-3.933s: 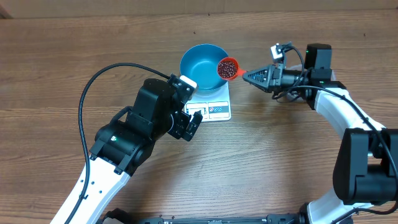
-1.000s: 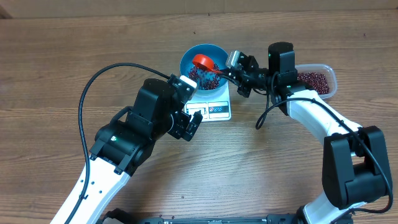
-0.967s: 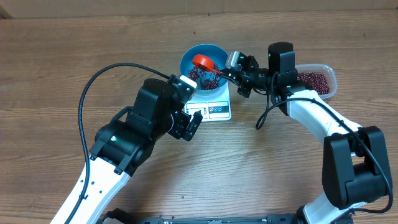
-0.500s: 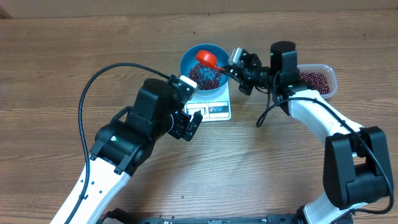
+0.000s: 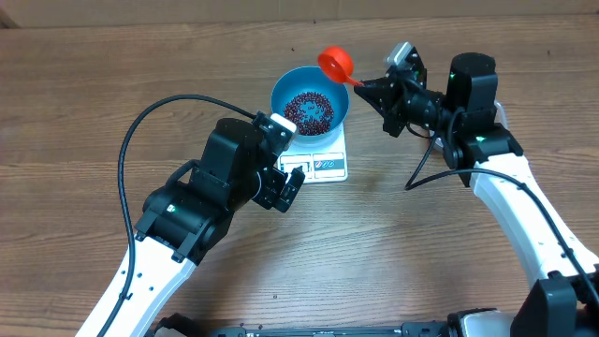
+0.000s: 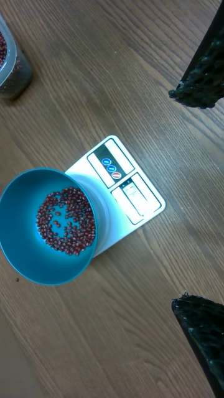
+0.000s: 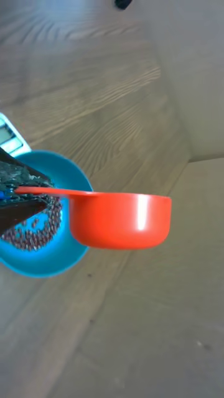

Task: Scoop item into bowl and weigh 150g on scale
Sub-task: 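Move the empty scoop with the right gripper back to the tub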

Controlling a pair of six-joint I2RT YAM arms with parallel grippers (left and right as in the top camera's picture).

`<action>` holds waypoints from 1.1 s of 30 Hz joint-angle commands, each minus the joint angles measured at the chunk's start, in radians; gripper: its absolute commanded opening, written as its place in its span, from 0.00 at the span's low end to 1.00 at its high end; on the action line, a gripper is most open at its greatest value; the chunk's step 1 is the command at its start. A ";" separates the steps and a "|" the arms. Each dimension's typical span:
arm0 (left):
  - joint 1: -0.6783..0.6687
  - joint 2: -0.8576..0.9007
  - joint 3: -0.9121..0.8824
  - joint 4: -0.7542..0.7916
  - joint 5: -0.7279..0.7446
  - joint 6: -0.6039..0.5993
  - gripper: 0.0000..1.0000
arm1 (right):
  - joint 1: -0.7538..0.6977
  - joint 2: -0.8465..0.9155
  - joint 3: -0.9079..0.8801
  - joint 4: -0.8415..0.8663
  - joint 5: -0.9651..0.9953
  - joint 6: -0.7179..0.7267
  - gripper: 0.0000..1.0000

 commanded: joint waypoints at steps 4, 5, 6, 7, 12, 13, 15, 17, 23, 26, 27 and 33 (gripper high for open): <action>0.005 -0.006 0.019 0.000 -0.010 -0.013 1.00 | -0.064 -0.044 0.013 0.000 -0.097 0.206 0.04; 0.005 -0.006 0.019 0.000 -0.010 -0.013 1.00 | -0.079 -0.044 0.013 -0.006 -0.112 0.224 0.04; 0.005 -0.006 0.019 0.000 -0.010 -0.013 1.00 | -0.111 -0.044 0.013 -0.035 -0.129 0.241 0.04; 0.005 -0.006 0.019 0.000 -0.010 -0.013 1.00 | -0.126 -0.044 0.013 -0.055 -0.137 0.241 0.04; 0.005 -0.006 0.019 0.000 -0.010 -0.013 1.00 | -0.252 -0.045 0.013 -0.238 -0.052 0.248 0.04; 0.005 -0.006 0.019 0.000 -0.010 -0.013 1.00 | -0.269 -0.045 0.013 -0.260 -0.019 0.270 0.04; 0.005 -0.006 0.019 0.000 -0.010 -0.013 1.00 | -0.309 -0.047 0.014 -0.311 0.049 0.303 0.03; 0.005 -0.006 0.019 0.000 -0.010 -0.013 1.00 | -0.334 -0.051 0.016 -0.345 0.079 0.309 0.04; 0.005 -0.006 0.019 0.000 -0.010 -0.013 1.00 | -0.333 -0.066 0.140 -0.612 0.389 0.309 0.03; 0.005 -0.006 0.019 0.000 -0.010 -0.013 1.00 | -0.320 -0.066 0.210 -0.716 0.511 0.305 0.03; 0.005 -0.006 0.019 0.000 -0.010 -0.013 1.00 | -0.317 -0.066 0.224 -0.736 0.541 0.305 0.03; 0.005 -0.006 0.019 0.000 -0.010 -0.013 1.00 | -0.295 -0.064 0.243 -0.801 0.728 0.301 0.03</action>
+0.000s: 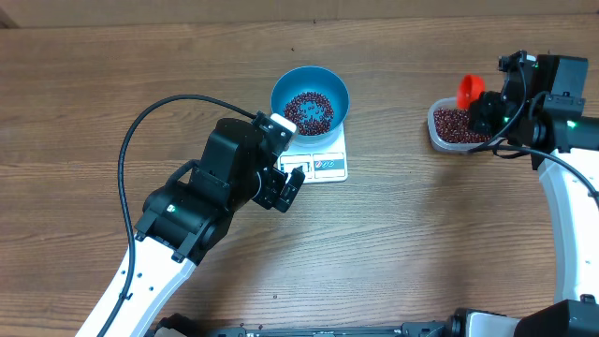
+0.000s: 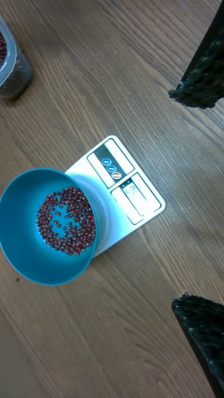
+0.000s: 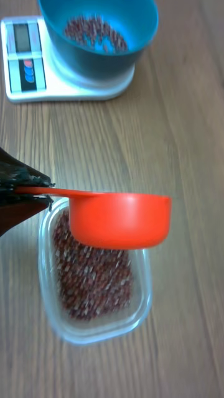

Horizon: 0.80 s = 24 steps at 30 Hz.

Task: Scoop item into bowl and weigh 150g on scale
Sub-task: 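Move the empty scoop with the right gripper back to the tub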

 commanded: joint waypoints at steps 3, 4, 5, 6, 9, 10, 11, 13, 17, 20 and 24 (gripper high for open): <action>0.005 -0.006 0.019 0.000 -0.010 -0.013 1.00 | 0.014 -0.017 0.022 -0.058 0.205 -0.054 0.03; 0.005 -0.006 0.019 0.000 -0.010 -0.013 1.00 | 0.014 -0.015 0.022 -0.062 0.223 -0.054 0.03; 0.005 -0.006 0.019 0.000 -0.010 -0.013 0.99 | 0.014 -0.012 0.022 -0.064 0.243 -0.054 0.04; 0.005 -0.006 0.019 0.000 -0.010 -0.013 1.00 | 0.014 -0.007 0.022 -0.065 0.249 -0.054 0.04; 0.005 -0.006 0.019 0.000 -0.010 -0.013 1.00 | 0.014 0.020 0.022 -0.074 0.249 -0.054 0.04; 0.005 -0.006 0.019 0.000 -0.010 -0.013 1.00 | 0.014 0.033 0.021 -0.074 0.249 -0.056 0.04; 0.005 -0.006 0.019 0.000 -0.010 -0.013 1.00 | 0.014 0.045 0.021 -0.073 0.247 -0.071 0.04; 0.005 -0.006 0.019 0.000 -0.010 -0.013 1.00 | 0.014 0.068 0.021 -0.072 0.246 -0.099 0.04; 0.005 -0.006 0.019 0.000 -0.010 -0.013 1.00 | 0.014 0.117 0.021 -0.059 0.245 -0.116 0.04; 0.005 -0.006 0.019 0.000 -0.010 -0.013 0.99 | 0.014 0.139 0.021 -0.046 0.246 -0.132 0.04; 0.005 -0.006 0.019 0.000 -0.010 -0.013 1.00 | 0.014 0.192 0.021 -0.023 0.246 -0.160 0.04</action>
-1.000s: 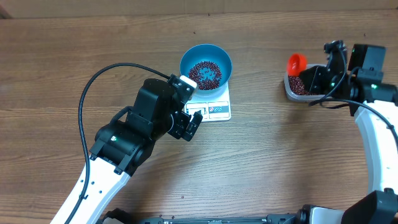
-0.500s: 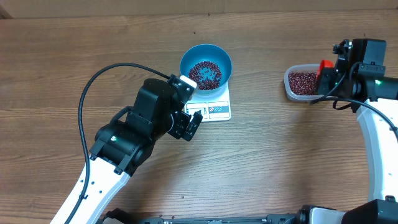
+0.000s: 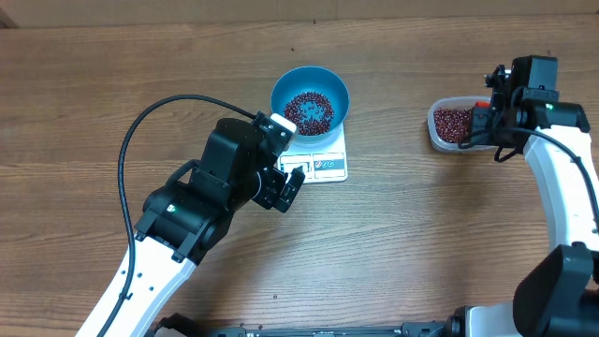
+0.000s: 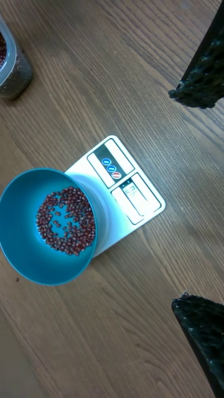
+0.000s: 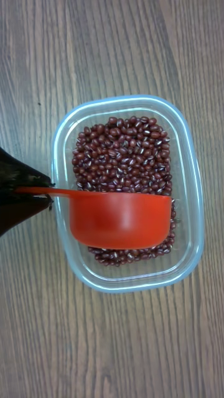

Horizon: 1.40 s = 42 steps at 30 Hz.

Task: Scoop item into bowl and weigh 150g on scale

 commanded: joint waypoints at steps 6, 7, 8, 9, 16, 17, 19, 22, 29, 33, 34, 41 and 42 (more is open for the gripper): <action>0.005 -0.006 0.019 0.000 -0.010 -0.013 1.00 | 0.005 0.095 0.020 0.029 0.017 -0.067 0.04; 0.005 -0.006 0.019 0.000 -0.010 -0.013 0.99 | 0.005 0.105 0.020 0.031 0.017 -0.080 0.04; 0.005 -0.006 0.019 0.000 -0.010 -0.013 1.00 | 0.003 0.115 0.020 0.034 0.017 -0.090 0.04; 0.005 -0.006 0.019 0.000 -0.010 -0.013 0.99 | 0.003 0.119 0.020 0.036 0.018 -0.097 0.04; 0.005 -0.006 0.019 0.000 -0.010 -0.013 1.00 | 0.003 0.161 0.020 0.039 0.028 -0.102 0.04; 0.005 -0.006 0.019 0.000 -0.010 -0.013 1.00 | 0.003 0.167 0.020 0.039 0.028 -0.102 0.04; 0.005 -0.006 0.019 0.000 -0.010 -0.013 1.00 | 0.003 0.175 0.020 0.039 0.028 -0.105 0.04; 0.005 -0.006 0.019 0.000 -0.010 -0.013 1.00 | 0.003 0.178 0.020 0.035 0.011 -0.105 0.04; 0.005 -0.006 0.019 0.000 -0.010 -0.013 1.00 | 0.003 0.178 0.020 0.016 -0.106 -0.142 0.04; 0.005 -0.006 0.019 0.000 -0.010 -0.013 1.00 | 0.003 0.178 0.020 0.000 -0.142 -0.146 0.04; 0.005 -0.006 0.019 0.000 -0.010 -0.013 1.00 | 0.003 0.178 0.020 -0.003 -0.150 -0.146 0.04; 0.005 -0.006 0.019 0.000 -0.010 -0.013 1.00 | 0.003 0.178 0.020 -0.005 -0.199 -0.145 0.04; 0.005 -0.006 0.019 0.000 -0.010 -0.013 1.00 | 0.003 0.178 0.020 -0.009 -0.213 -0.145 0.04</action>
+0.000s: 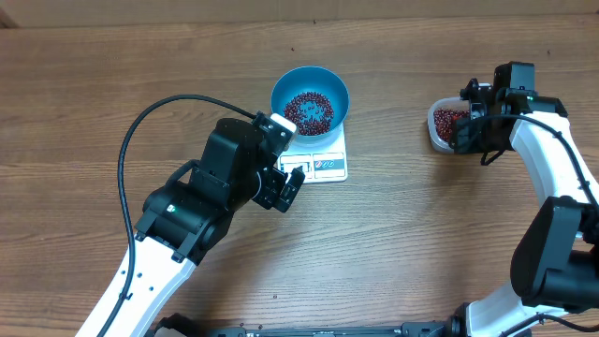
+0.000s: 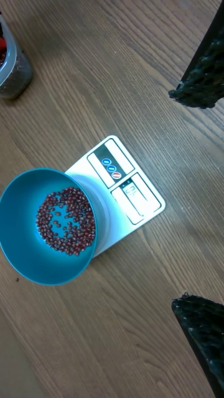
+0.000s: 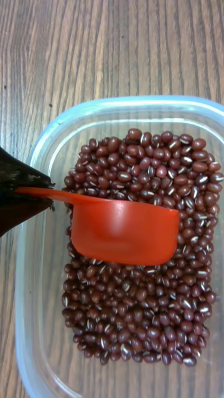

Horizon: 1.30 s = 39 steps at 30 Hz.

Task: Scoop item into bowl and weigh 150g on scale

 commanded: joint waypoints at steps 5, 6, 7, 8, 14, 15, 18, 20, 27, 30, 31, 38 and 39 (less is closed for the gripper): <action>0.005 -0.006 0.019 0.000 -0.010 -0.013 1.00 | 0.004 0.011 0.019 -0.010 -0.087 0.013 0.04; 0.005 -0.006 0.019 0.000 -0.010 -0.013 1.00 | 0.004 0.011 0.019 -0.009 -0.088 0.016 0.04; 0.005 -0.006 0.019 0.000 -0.010 -0.013 1.00 | 0.003 0.011 0.019 -0.010 -0.112 0.016 0.04; 0.005 -0.006 0.019 0.000 -0.010 -0.013 1.00 | 0.000 0.011 0.019 -0.010 -0.121 0.016 0.04; 0.005 -0.006 0.019 0.000 -0.010 -0.013 1.00 | -0.087 0.011 0.019 -0.009 -0.264 0.016 0.04; 0.005 -0.006 0.019 0.000 -0.010 -0.013 0.99 | -0.100 0.011 0.019 -0.009 -0.282 0.016 0.04; 0.005 -0.006 0.019 0.000 -0.010 -0.013 1.00 | -0.135 0.011 0.019 -0.010 -0.330 0.016 0.04; 0.005 -0.006 0.019 0.000 -0.010 -0.013 1.00 | -0.140 0.011 0.019 -0.009 -0.335 0.020 0.04; 0.005 -0.006 0.019 0.000 -0.010 -0.013 1.00 | -0.140 0.043 0.019 -0.009 -0.334 0.026 0.04; 0.005 -0.006 0.019 0.000 -0.010 -0.013 1.00 | -0.140 0.066 0.019 -0.008 -0.334 0.042 0.04; 0.005 -0.006 0.019 0.000 -0.010 -0.013 1.00 | -0.140 0.075 0.019 -0.009 -0.335 0.042 0.04; 0.005 -0.006 0.019 0.000 -0.010 -0.013 0.99 | -0.141 0.081 0.019 -0.002 -0.386 0.043 0.04; 0.005 -0.006 0.019 0.000 -0.010 -0.013 1.00 | -0.142 0.083 0.019 -0.002 -0.400 0.043 0.04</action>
